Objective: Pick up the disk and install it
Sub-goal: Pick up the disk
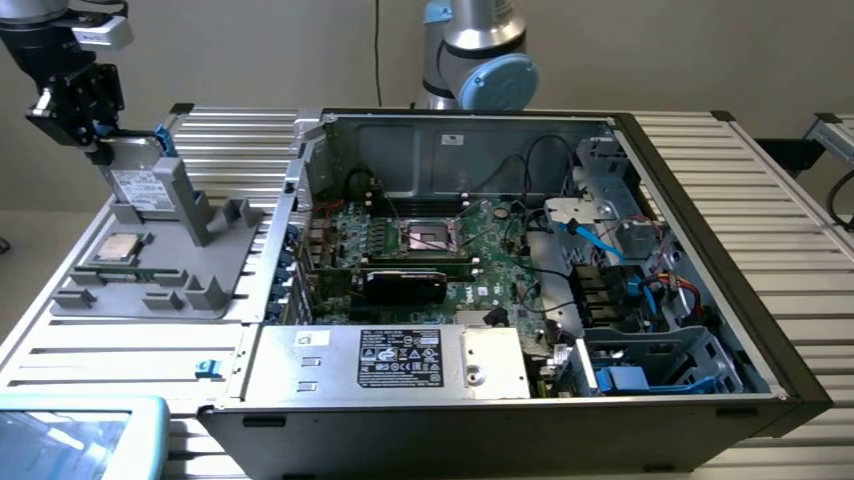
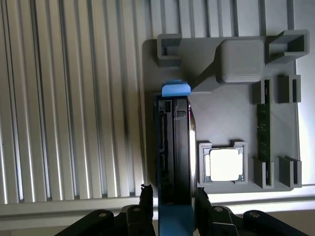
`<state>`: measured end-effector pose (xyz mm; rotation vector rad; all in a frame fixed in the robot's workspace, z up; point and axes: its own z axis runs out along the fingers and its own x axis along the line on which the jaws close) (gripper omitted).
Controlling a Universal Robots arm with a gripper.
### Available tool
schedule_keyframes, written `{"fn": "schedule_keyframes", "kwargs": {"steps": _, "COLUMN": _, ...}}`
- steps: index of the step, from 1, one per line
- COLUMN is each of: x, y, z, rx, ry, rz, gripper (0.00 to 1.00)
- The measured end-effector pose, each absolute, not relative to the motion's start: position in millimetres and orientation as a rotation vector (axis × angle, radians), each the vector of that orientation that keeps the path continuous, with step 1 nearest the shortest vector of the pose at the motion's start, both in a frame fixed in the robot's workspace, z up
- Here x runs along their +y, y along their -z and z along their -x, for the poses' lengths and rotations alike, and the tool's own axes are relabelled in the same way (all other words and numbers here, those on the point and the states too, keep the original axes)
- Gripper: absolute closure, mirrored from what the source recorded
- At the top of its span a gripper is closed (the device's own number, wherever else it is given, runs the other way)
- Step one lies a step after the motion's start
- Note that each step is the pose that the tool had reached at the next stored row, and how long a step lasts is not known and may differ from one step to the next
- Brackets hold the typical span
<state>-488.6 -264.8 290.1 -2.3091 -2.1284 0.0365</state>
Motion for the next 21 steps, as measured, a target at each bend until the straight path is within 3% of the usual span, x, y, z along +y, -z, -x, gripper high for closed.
{"fn": "schedule_keyframes", "kwargs": {"steps": 8, "x": -264.8, "y": -290.1, "z": 488.6, "rx": -2.129, "ry": -0.035, "rz": 2.310, "gripper": 0.55}}
{"fn": "schedule_keyframes", "kwargs": {"steps": 11, "x": -264.8, "y": -290.1, "z": 488.6, "rx": -2.129, "ry": -0.035, "rz": 2.310, "gripper": 0.57}}
{"fn": "schedule_keyframes", "kwargs": {"steps": 12, "x": -264.8, "y": -290.1, "z": 488.6, "rx": -2.129, "ry": -0.035, "rz": 2.310, "gripper": 0.63}}
{"fn": "schedule_keyframes", "kwargs": {"steps": 21, "x": -264.8, "y": -290.1, "z": 488.6, "rx": -2.129, "ry": -0.035, "rz": 2.310, "gripper": 0.63}}
